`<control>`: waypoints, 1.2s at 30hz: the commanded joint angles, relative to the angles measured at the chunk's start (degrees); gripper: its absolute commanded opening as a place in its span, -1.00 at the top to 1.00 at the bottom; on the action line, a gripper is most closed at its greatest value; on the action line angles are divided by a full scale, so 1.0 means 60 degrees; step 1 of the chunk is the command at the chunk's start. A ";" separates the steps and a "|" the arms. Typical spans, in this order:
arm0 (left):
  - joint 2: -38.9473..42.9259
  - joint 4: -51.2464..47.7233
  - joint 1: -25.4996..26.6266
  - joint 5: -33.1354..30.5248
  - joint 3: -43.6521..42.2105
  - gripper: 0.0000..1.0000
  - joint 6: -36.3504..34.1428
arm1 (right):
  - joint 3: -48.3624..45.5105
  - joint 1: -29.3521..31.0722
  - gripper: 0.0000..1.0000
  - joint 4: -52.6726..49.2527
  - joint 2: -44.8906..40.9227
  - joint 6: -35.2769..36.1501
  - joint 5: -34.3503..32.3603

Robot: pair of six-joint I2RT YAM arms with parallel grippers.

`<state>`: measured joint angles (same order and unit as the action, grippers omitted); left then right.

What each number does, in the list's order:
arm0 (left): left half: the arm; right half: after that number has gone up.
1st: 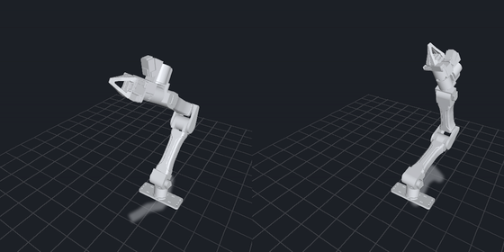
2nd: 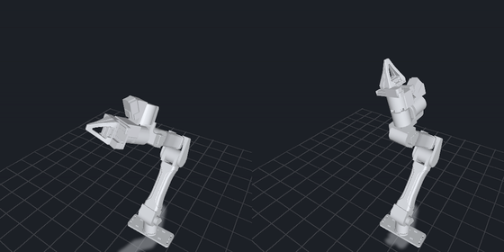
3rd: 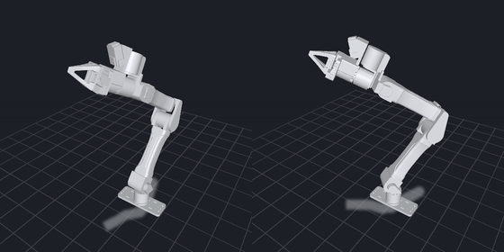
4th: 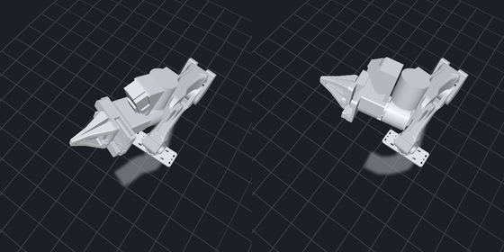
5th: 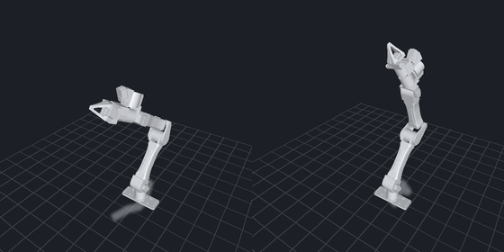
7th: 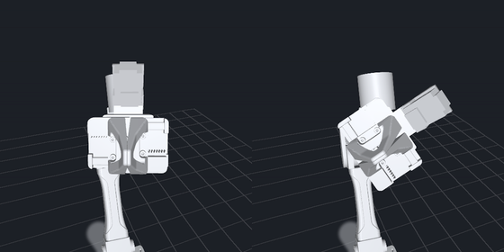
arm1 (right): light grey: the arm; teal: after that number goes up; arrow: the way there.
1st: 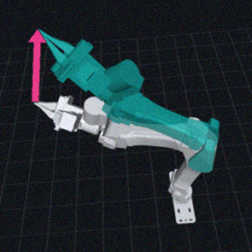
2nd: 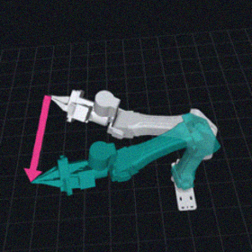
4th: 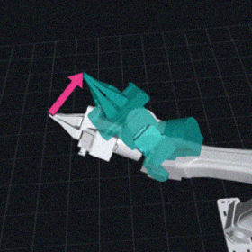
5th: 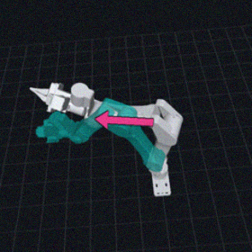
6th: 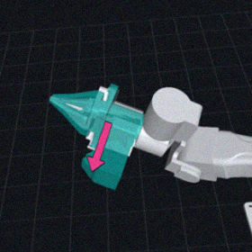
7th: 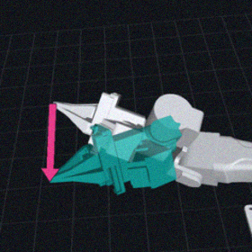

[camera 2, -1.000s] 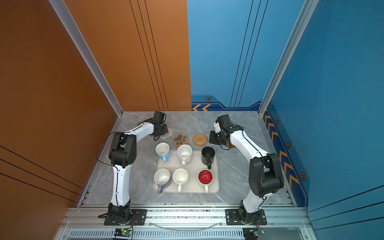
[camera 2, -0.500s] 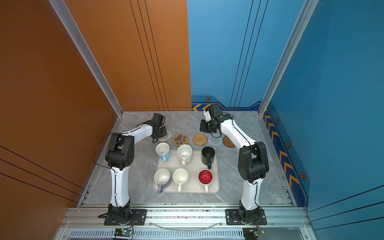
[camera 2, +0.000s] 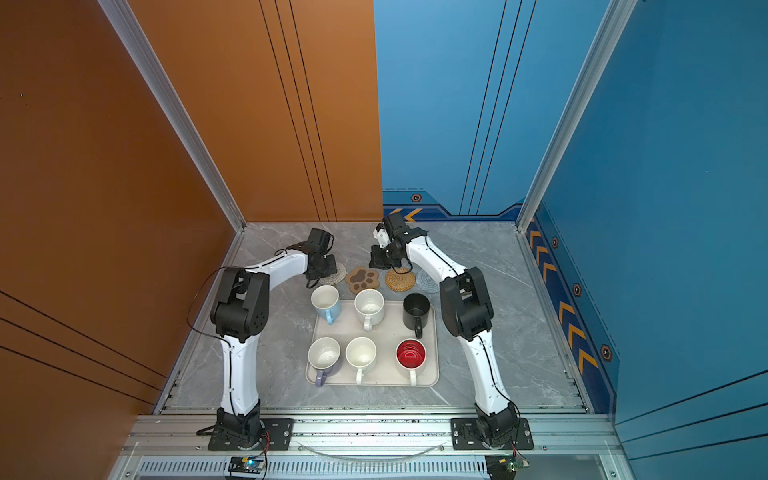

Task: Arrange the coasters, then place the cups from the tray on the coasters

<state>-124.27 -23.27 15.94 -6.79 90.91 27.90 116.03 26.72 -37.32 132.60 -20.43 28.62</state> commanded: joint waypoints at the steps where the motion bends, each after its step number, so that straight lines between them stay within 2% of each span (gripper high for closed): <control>1: -0.0016 -0.0841 0.0173 0.0447 -0.0350 1.00 -0.0124 | 0.0526 0.0087 1.00 -0.0313 0.0379 0.0037 0.0464; 23: -0.0034 -0.0678 0.0340 0.0591 -0.0269 1.00 0.0083 | 0.1291 0.0285 1.00 -0.0809 0.1871 0.0127 0.1133; 36: 0.0079 -0.0678 0.0404 0.0622 -0.0299 1.00 0.0089 | 0.1738 0.0207 1.00 -0.1048 0.2463 0.0028 0.0384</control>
<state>-124.07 -23.53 17.32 -5.74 90.85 27.99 124.97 28.14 -41.43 145.38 -20.43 34.04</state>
